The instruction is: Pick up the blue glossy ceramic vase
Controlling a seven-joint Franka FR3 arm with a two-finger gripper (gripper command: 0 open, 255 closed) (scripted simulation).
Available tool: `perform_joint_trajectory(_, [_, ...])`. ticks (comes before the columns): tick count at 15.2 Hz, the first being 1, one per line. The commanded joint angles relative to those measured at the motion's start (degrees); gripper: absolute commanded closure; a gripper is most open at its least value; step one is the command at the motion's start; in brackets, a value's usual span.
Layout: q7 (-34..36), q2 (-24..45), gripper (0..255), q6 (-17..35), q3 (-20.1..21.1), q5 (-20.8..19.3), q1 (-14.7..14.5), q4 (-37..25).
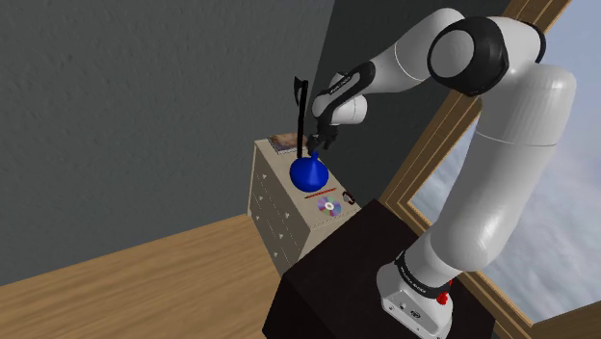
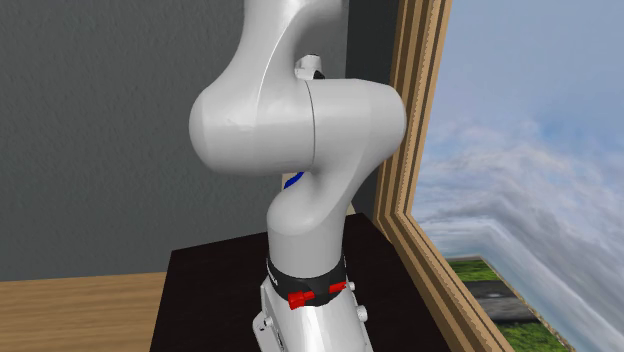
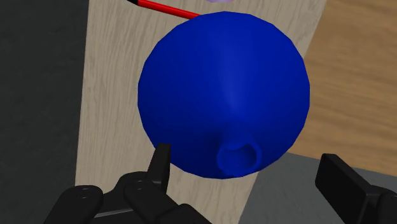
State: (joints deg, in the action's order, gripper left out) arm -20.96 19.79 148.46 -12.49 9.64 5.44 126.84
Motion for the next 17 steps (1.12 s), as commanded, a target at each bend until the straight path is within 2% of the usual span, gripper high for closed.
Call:
perform_joint_trajectory(1, [-0.43, 1.41, 0, 1.25, 0.39, 0.64, 0.26, -0.19])
perform_joint_trajectory(6, [-1.23, 3.86, 0, 3.42, 1.14, 1.71, 0.81, -0.41])
perform_joint_trajectory(7, [-1.29, 3.78, 255, 3.40, 1.12, 1.70, 0.86, -0.36])
perform_joint_trajectory(17, [-1.01, 3.16, 255, 2.82, 0.92, 1.42, 0.65, -0.33])
